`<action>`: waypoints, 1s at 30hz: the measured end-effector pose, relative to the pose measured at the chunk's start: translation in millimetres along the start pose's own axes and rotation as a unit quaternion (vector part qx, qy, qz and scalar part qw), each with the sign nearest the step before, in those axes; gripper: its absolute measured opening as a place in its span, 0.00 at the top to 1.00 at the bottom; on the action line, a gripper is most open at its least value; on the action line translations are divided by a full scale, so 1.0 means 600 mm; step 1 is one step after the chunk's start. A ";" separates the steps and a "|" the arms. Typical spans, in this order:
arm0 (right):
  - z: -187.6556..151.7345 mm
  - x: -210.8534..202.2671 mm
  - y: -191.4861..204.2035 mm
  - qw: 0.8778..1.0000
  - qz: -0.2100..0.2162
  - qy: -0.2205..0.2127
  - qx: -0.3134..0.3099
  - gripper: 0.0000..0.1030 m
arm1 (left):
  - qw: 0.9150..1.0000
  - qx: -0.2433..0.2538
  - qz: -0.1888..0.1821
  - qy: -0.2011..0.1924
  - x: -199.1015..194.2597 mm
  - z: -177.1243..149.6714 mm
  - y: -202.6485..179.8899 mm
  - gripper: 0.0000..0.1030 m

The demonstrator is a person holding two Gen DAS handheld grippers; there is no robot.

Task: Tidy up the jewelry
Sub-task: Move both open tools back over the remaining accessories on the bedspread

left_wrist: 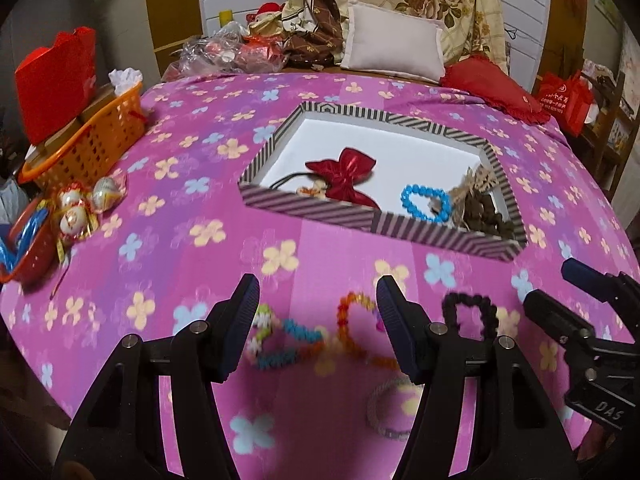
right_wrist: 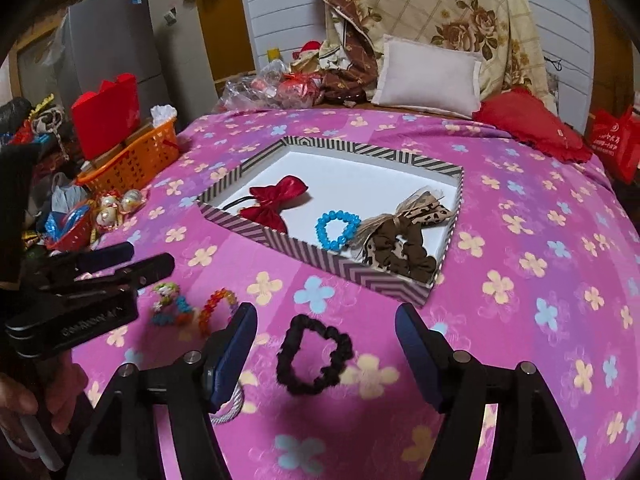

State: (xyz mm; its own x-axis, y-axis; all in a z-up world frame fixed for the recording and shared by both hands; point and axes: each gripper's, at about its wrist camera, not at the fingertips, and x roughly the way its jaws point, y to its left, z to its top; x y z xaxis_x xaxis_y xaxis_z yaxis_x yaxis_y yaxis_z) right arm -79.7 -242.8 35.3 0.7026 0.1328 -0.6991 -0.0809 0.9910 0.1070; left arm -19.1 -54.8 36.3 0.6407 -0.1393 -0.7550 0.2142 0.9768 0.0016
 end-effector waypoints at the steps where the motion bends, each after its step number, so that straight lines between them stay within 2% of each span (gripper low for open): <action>1: -0.004 -0.004 0.001 1.000 0.001 0.000 0.001 0.33 | 1.000 -0.001 0.002 0.001 -0.002 -0.006 0.000 0.41; 12: -0.034 -0.029 0.020 1.000 -0.007 0.000 -0.003 0.33 | 1.000 -0.001 0.015 0.003 -0.014 -0.051 -0.005 0.41; 19: -0.052 -0.038 0.019 1.000 -0.011 0.003 0.003 0.24 | 1.000 -0.016 0.011 0.007 -0.022 -0.067 0.002 0.41; 23: -0.061 -0.043 0.012 1.000 -0.008 0.004 0.015 0.24 | 1.000 -0.021 0.008 0.009 -0.024 -0.078 0.004 0.41; 30: -0.076 -0.050 0.006 1.000 -0.022 0.012 0.011 0.23 | 0.998 -0.058 -0.007 0.033 -0.024 -0.104 0.043 0.41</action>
State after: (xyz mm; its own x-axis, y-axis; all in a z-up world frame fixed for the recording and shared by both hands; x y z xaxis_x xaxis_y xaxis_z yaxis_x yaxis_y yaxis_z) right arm -133.3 -242.6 24.6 0.6884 0.0904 -0.7196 -0.0355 0.9952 0.0911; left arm -68.6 -17.6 6.4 0.5881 -0.1455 -0.7956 0.1331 0.9877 -0.0822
